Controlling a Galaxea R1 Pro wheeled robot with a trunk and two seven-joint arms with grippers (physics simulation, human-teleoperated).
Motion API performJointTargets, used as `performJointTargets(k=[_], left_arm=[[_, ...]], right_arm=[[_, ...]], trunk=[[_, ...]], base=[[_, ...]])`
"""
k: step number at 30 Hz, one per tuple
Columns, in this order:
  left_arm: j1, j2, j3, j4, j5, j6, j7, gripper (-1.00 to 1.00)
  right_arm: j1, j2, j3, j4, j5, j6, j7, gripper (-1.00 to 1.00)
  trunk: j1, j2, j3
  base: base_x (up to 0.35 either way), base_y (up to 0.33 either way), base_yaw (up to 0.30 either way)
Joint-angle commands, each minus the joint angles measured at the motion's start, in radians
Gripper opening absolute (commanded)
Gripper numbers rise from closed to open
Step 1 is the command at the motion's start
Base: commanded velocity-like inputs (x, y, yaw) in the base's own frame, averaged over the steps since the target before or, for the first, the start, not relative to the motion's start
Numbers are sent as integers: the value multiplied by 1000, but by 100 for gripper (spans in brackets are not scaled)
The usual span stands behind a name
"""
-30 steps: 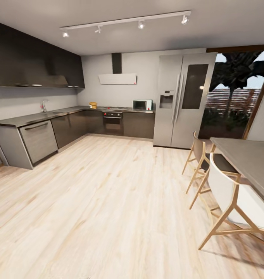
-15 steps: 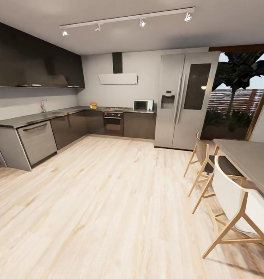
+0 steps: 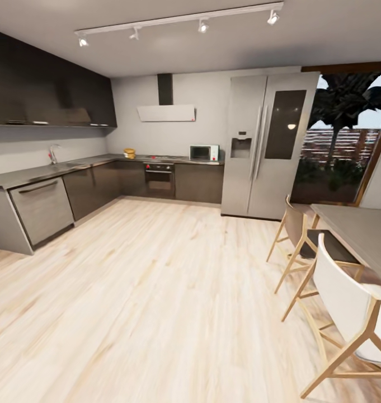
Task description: In the kitchen, take the popcorn bag from the countertop, put it into the microwave, and heat it until the popcorn is cooked so the cooked popcorn ends up inside the bag.
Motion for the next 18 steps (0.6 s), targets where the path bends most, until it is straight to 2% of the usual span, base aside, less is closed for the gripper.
performJointTargets(k=[1,18], left_arm=[[0,0,0,0,9,0,0,100],[0,5,0,0,10,0,0,100]], right_arm=[[0,0,0,1,4,-4,-3,100],[0,-1,2,2,7,-3,-3,100]], trunk=[[1,0,-1],[1,0,-1]], base=[[326,0,-54],[326,75,-3]])
